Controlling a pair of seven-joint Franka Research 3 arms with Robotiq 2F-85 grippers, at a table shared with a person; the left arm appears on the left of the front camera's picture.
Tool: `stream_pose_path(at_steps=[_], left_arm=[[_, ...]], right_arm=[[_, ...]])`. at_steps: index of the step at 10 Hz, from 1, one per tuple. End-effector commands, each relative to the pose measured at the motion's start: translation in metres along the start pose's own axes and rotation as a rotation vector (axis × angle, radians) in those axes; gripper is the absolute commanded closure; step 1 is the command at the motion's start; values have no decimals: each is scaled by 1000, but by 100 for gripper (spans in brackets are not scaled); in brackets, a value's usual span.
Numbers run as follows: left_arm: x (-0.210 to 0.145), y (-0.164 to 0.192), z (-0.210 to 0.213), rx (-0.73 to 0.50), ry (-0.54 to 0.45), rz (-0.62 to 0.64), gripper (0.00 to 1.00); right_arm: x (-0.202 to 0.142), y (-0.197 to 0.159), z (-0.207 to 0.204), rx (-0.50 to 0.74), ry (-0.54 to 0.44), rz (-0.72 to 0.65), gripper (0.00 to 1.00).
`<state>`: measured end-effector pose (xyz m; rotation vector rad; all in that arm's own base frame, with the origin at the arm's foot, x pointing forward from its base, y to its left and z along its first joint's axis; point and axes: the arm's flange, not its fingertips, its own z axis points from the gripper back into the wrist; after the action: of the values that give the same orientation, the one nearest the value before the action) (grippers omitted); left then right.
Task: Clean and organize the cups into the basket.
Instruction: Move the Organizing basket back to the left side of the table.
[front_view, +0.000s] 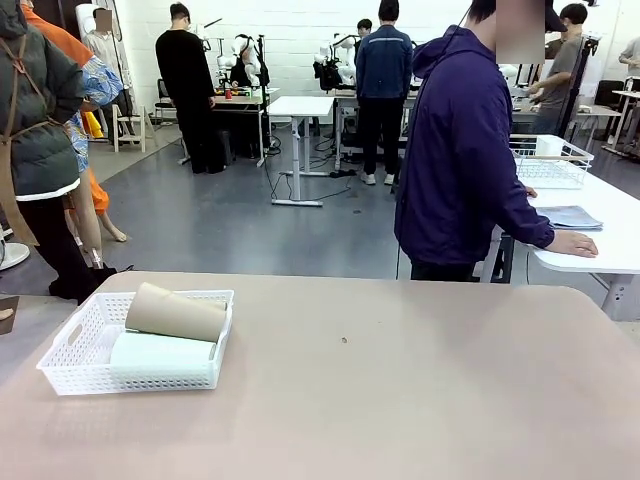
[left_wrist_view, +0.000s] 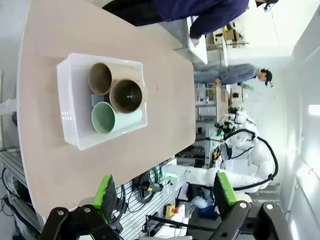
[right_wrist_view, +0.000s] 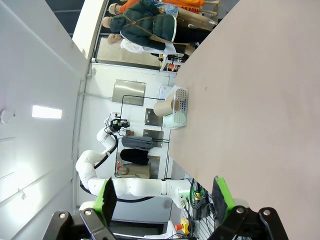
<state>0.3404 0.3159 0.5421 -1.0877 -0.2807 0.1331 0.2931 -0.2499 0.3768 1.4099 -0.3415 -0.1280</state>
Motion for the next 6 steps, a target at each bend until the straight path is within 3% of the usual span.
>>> stream_pose_path(at_steps=[1, 4, 6], left_arm=[[2, -2, 7, -28, -22, -57, 0], [-2, -4, 5, -22, -76, -65, 0], [2, -4, 7, -17, -38, -33, 0]], right_arm=[[-3, 2, -2, -14, 0, -9, 0], [-3, 2, -2, -14, 0, -9, 0], [-3, 2, -2, -14, 0, -9, 0]])
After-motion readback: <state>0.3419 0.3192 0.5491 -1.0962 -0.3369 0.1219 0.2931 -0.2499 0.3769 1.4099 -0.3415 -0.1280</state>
